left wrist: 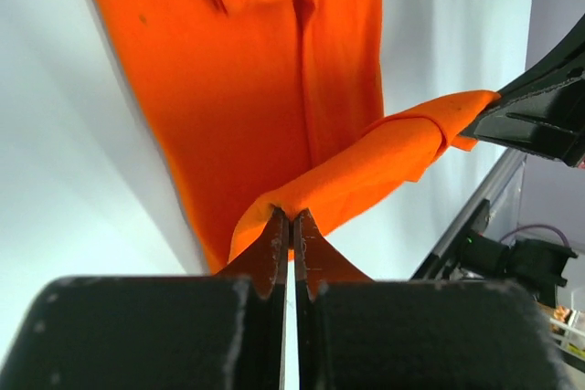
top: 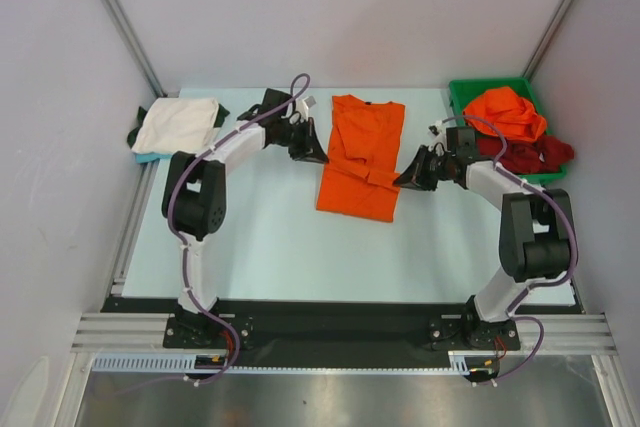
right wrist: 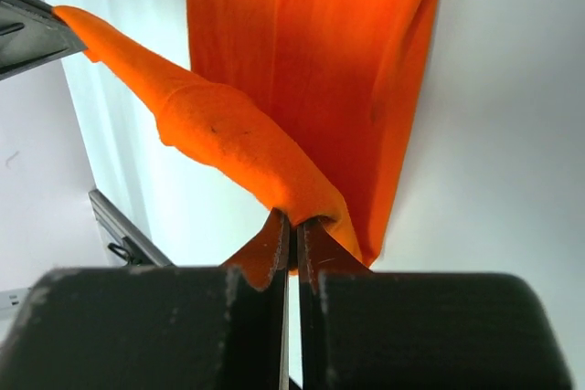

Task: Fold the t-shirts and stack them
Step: Fold the tshirt

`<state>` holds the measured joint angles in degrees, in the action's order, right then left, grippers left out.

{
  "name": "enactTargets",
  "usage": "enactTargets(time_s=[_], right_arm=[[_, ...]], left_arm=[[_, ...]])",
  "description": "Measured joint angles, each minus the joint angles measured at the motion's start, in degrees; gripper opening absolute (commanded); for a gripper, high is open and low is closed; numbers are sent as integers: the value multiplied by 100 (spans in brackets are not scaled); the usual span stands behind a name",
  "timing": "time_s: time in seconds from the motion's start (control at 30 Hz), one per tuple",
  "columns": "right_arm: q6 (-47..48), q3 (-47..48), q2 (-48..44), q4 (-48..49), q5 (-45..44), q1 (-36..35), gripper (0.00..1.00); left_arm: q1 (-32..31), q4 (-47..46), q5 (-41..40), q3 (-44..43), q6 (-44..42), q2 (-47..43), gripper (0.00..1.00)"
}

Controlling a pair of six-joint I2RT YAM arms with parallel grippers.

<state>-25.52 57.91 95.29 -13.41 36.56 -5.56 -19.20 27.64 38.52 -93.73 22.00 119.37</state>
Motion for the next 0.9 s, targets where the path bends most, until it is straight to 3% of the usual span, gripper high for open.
enactTargets(time_s=[0.13, 0.17, 0.23, 0.27, 0.3, 0.4, 0.53, 0.7, 0.9], right_arm=[[101, 376, 461, 114, -26, 24, 0], [118, 481, 577, 144, -31, 24, 12], [120, 664, 778, 175, -87, 22, 37], [127, 745, 859, 184, -140, 22, 63], [131, 815, 916, 177, -184, 24, 66], [278, 933, 925, 107, -295, 37, 68], [420, 728, 634, -142, -317, 109, 69], [437, -431, -127, -413, -140, 203, 68], [214, -1294, -229, -483, 83, -28, 66]], left_arm=[[52, -4, -96, -199, -22, 219, 1], [70, 0, -131, -203, -22, 251, 21], [105, 11, -236, -208, -74, 304, 43], [127, 17, -310, -208, -66, 326, 52], [149, 31, -404, -208, -63, 334, 61], [227, 61, -605, -214, -76, 343, 68], [313, 109, -680, -227, -120, 341, 70], [372, 151, -369, 291, -122, 179, 67], [374, 304, 146, 1198, -39, 136, 66]])
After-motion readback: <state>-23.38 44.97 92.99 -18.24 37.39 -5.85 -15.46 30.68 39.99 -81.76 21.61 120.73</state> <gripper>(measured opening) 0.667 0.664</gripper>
